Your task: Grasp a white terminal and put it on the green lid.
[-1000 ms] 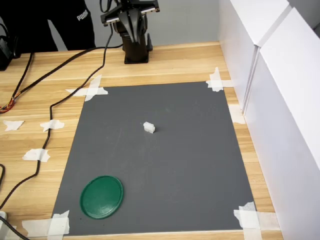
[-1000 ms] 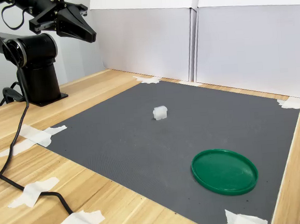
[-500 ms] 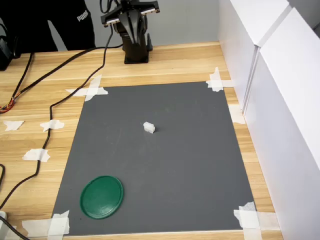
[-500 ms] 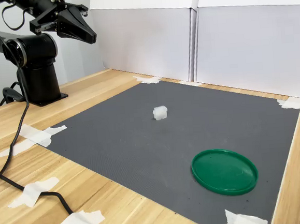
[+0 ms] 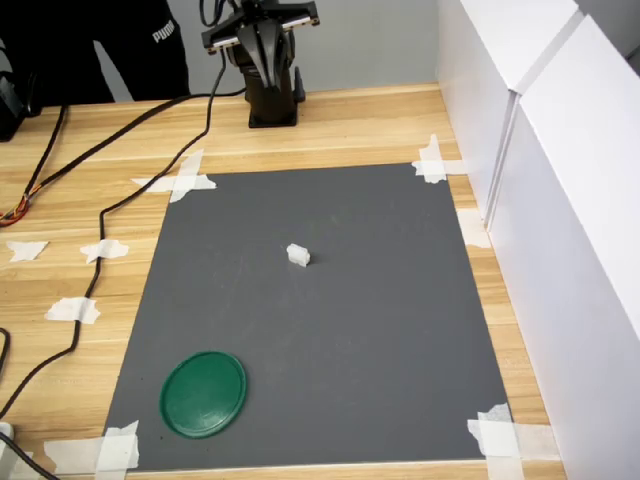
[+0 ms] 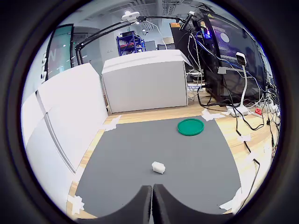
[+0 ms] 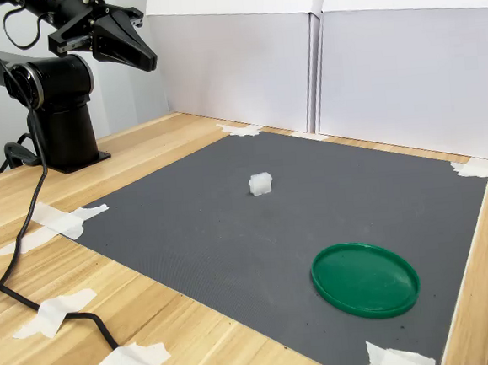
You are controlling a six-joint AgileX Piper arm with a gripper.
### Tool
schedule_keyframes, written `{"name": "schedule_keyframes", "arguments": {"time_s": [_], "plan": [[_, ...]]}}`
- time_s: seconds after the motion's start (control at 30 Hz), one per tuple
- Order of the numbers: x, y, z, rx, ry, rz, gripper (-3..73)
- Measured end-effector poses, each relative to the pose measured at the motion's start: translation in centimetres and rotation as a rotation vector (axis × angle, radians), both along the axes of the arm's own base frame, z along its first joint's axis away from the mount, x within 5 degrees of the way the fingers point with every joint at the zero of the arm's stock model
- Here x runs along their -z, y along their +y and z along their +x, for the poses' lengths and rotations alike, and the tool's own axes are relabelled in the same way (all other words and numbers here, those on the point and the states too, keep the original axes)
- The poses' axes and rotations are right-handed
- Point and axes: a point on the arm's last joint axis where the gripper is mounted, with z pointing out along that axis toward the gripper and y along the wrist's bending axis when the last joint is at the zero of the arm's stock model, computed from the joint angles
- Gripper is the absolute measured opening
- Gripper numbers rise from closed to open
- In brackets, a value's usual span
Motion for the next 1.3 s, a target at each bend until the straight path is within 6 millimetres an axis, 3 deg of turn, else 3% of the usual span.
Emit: {"name": "schedule_keyframes", "arguments": {"time_s": [0.6,0.73,1.03,1.3], "plan": [[-0.3,0.0,0.2,-0.005,0.007,-0.011,-1.6],[-2.1,0.1,0.9,-0.015,0.023,-0.04,-1.6],[-8.5,0.4,4.1,-0.033,0.06,-0.1,-1.6],[-9.0,0.7,7.9,-0.16,0.321,-0.324,-1.6]]}}
